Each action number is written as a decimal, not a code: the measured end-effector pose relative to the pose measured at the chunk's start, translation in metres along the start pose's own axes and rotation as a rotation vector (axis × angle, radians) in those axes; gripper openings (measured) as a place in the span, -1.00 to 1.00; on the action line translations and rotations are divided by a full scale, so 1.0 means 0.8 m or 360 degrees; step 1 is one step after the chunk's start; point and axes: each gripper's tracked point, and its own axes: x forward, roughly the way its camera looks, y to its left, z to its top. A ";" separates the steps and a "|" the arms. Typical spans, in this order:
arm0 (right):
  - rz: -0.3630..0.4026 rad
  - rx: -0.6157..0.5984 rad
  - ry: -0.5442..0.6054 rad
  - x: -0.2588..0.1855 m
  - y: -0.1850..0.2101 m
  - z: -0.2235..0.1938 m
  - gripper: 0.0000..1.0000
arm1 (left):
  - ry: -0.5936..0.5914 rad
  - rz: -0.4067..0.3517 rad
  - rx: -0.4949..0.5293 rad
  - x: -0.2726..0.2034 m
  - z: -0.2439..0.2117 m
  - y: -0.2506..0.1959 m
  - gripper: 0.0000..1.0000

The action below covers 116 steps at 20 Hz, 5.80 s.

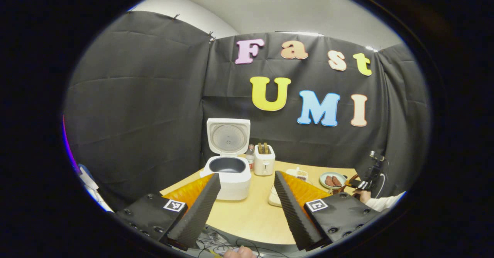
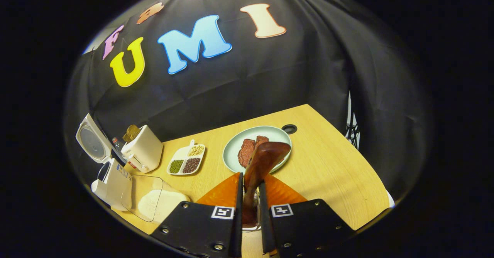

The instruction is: Close the left gripper, press the button to open the rice cooker; take a wooden spoon from the chopstick holder with the right hand, scoop a spoonful of rice and pour it into the rice cooker, then put the wooden spoon back into the chopstick holder.

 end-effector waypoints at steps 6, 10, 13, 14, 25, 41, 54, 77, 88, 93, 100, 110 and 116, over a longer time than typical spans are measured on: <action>0.0033 -0.0066 -0.0031 -0.036 -0.008 0.008 -0.09 | -0.0015 -0.0079 -0.0006 0.012 0.003 -0.030 0.89; 0.0014 -0.0064 -0.0092 -0.072 -0.011 0.020 0.37 | -0.0067 -0.0121 -0.0005 0.023 0.021 -0.033 0.89; 0.0018 -0.0103 -0.0192 -0.118 -0.006 0.047 0.63 | -0.0104 -0.0154 -0.0017 0.039 0.035 -0.030 0.89; 0.0028 -0.0117 -0.0218 -0.139 -0.001 0.054 0.64 | -0.0118 -0.0159 -0.0012 0.045 0.040 -0.025 0.89; 0.0071 -0.0113 -0.0317 -0.326 0.113 0.051 0.65 | -0.0309 -0.0328 -0.0146 0.204 0.116 0.053 0.89; -0.0065 -0.0182 -0.0163 -0.454 0.245 -0.077 0.65 | -0.0424 -0.0223 -0.0229 0.584 0.212 0.133 0.89; -0.0016 -0.0122 -0.0037 -0.457 0.276 -0.120 0.65 | -0.0051 0.0053 0.0052 0.765 0.130 0.156 0.84; 0.0060 -0.0060 0.0090 -0.432 0.271 -0.149 0.65 | -0.0052 0.0060 0.0136 0.544 -0.086 0.130 0.96; 0.0069 -0.0017 0.0126 -0.427 0.273 -0.161 0.65 | 0.0352 0.0068 0.0117 0.516 -0.226 0.126 0.93; 0.0073 0.0012 0.0106 -0.427 0.271 -0.155 0.65 | 0.0353 0.0066 0.0145 0.483 -0.231 0.119 0.93; 0.0086 -0.0043 0.0021 -0.429 0.249 -0.128 0.65 | 0.0272 -0.0052 0.0123 0.410 -0.205 0.099 1.00; -0.0053 -0.0279 -0.0438 -0.439 0.163 0.021 0.65 | 0.0003 -0.0395 0.0003 0.209 -0.060 -0.019 0.89; -0.0035 -0.0521 -0.0740 -0.458 0.170 0.090 0.64 | -0.0314 -0.0413 -0.0029 0.091 0.063 -0.052 0.87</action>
